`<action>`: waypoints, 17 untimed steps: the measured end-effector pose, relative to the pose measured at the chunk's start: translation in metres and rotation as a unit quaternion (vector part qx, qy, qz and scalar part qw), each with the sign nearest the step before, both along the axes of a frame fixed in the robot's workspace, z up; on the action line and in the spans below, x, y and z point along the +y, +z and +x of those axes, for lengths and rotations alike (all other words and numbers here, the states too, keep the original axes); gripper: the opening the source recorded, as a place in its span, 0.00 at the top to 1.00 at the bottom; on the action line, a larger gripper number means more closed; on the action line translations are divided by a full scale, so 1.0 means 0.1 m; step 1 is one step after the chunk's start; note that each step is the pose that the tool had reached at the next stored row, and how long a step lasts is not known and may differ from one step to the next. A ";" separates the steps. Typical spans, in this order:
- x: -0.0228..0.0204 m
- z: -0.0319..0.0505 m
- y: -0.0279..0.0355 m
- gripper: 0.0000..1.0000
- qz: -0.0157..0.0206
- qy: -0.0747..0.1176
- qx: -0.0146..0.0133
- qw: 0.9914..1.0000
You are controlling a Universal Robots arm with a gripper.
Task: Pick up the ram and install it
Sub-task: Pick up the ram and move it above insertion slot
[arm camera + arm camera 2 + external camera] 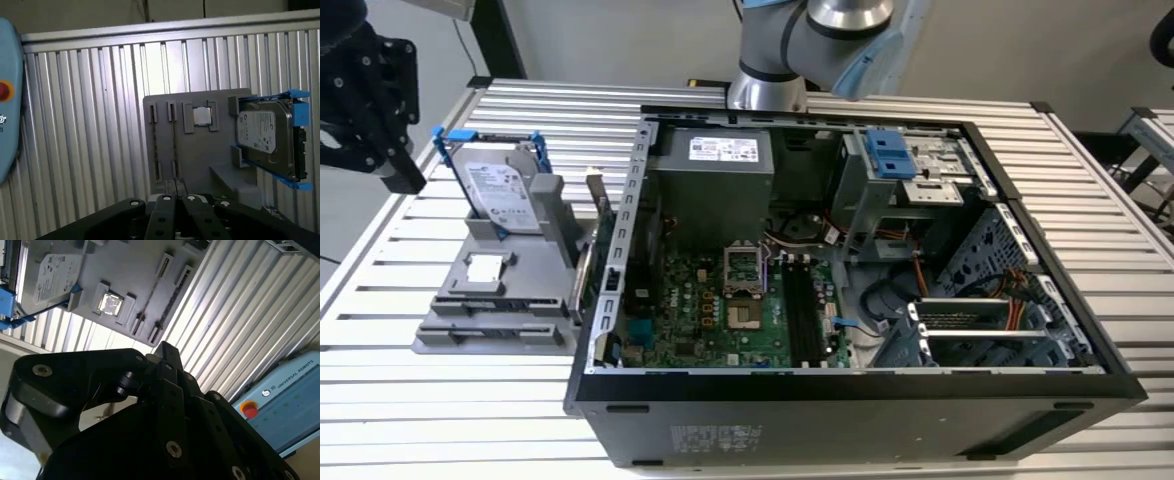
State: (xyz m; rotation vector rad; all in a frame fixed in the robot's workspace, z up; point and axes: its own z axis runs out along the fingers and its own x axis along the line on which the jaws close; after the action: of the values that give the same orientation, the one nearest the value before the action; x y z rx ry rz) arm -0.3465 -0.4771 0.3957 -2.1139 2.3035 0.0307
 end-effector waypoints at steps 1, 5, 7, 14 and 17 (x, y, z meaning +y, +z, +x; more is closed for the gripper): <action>0.000 -0.001 0.000 1.00 0.000 0.009 0.000 1.000; 0.000 -0.002 -0.001 1.00 0.000 0.045 0.000 0.999; 0.000 -0.001 0.000 1.00 0.000 0.063 0.000 0.998; 0.000 -0.001 0.000 1.00 0.000 0.075 -0.001 0.997; 0.000 -0.001 0.000 0.00 0.000 0.075 -0.001 0.997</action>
State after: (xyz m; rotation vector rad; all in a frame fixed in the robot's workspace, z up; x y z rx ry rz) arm -0.3466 -0.4770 0.3957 -2.2813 2.1383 0.0318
